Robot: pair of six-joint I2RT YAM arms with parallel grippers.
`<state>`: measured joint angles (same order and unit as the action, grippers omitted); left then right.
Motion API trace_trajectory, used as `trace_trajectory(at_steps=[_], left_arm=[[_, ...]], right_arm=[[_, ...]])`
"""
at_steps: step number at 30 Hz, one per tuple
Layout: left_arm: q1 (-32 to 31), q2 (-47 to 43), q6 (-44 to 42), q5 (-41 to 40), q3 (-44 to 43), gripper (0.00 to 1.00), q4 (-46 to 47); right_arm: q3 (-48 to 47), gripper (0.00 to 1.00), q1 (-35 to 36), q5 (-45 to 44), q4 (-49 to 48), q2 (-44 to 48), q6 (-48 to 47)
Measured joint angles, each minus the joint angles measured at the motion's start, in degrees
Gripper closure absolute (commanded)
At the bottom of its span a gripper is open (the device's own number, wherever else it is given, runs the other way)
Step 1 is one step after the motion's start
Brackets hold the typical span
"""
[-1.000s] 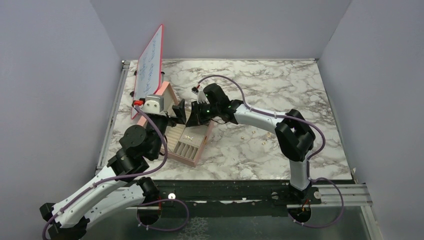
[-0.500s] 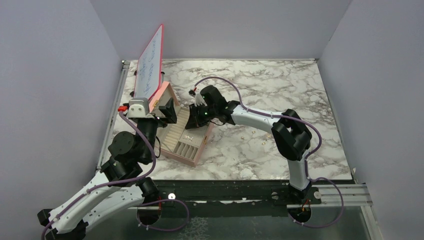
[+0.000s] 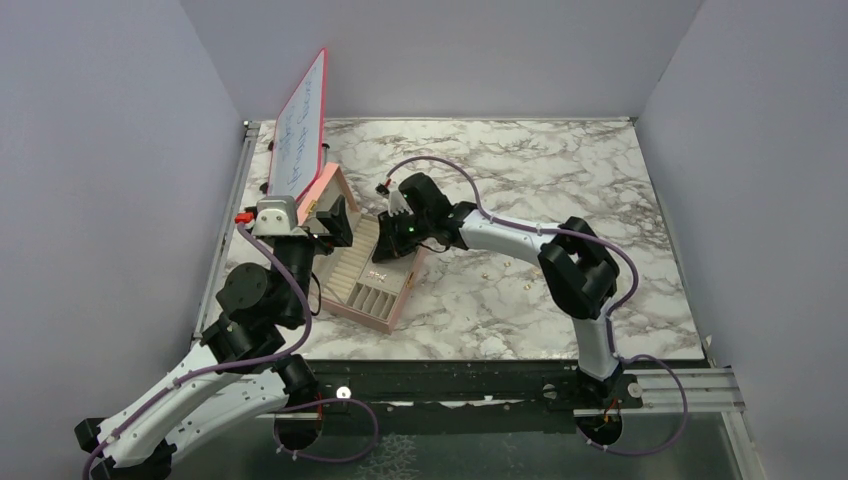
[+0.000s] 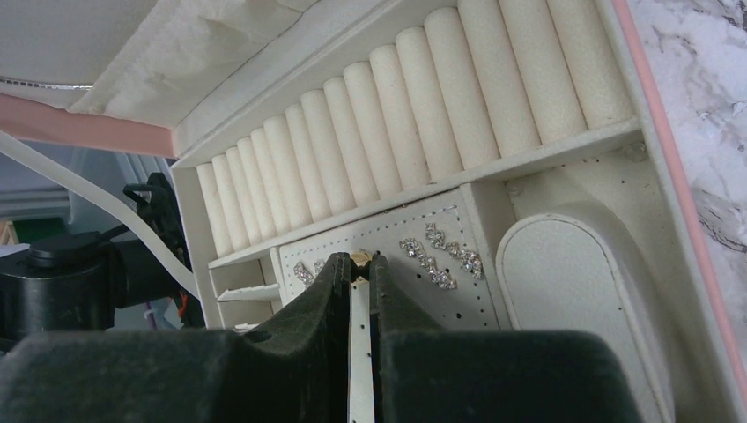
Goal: Organize the mixed jewelry
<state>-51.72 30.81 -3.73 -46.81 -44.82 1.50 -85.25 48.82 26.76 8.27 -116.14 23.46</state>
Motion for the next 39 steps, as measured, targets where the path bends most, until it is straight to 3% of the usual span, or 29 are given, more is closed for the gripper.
trace_trajectory(at_steps=[39], left_arm=[[0.0, 0.8, -0.4, 0.0, 0.4, 0.01, -0.3]], right_arm=[[2.1, 0.93, 0.2, 1.5, -1.6, 0.6, 0.3]])
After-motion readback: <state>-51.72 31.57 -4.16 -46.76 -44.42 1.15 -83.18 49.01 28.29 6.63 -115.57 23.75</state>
